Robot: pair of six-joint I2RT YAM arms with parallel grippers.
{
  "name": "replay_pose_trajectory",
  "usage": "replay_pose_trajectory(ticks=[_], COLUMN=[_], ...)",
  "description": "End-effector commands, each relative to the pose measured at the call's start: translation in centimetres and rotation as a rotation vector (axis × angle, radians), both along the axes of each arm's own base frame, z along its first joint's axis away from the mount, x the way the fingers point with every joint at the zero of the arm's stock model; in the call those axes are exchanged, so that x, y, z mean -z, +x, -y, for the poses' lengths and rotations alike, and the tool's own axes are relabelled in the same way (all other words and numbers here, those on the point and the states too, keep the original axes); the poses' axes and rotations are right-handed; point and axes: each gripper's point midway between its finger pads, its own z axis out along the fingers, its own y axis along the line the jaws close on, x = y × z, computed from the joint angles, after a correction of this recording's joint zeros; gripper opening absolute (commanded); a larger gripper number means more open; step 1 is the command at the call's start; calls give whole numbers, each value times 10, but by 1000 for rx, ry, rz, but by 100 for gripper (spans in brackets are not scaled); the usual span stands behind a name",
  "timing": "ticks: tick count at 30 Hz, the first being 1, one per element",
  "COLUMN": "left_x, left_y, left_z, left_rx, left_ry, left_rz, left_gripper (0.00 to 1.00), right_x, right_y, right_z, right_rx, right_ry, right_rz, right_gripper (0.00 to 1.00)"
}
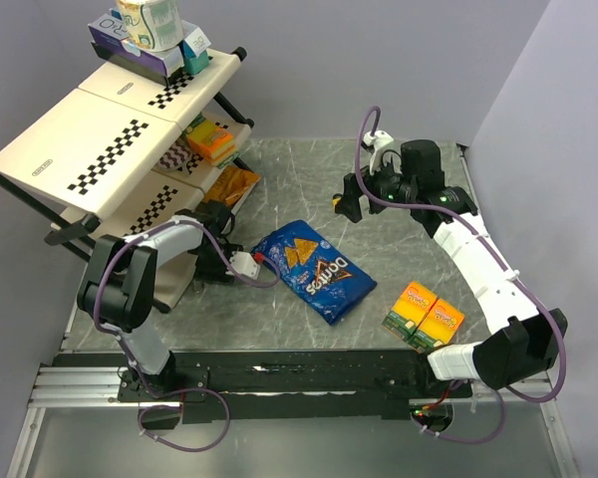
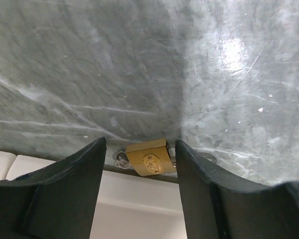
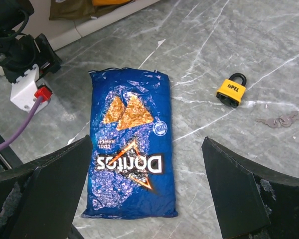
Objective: Lock with the key
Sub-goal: Pick up the lock from the center of the board.
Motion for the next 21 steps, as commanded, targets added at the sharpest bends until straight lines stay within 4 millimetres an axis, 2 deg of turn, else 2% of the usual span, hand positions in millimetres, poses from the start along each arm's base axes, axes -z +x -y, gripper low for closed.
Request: replay_pose_trajectory(ticks=[1, 10, 16, 21], left_x=[5, 5, 0, -15], left_y=[-4, -8, -13, -20], left_z=[-8, -10, -5, 18], left_rx=[-31, -81, -91, -114], left_ry=[32, 38, 7, -69], left_rz=[-2, -15, -11, -21], left_gripper=[63, 59, 50, 21], right_x=[-20, -19, -19, -18], right_y=[2, 2, 1, -10], right_z=[-7, -8, -9, -17], right_rx=[-23, -25, -26, -72], right_ry=[34, 39, 42, 91], right_rz=[35, 31, 26, -17], right_gripper=[100, 100, 100, 100])
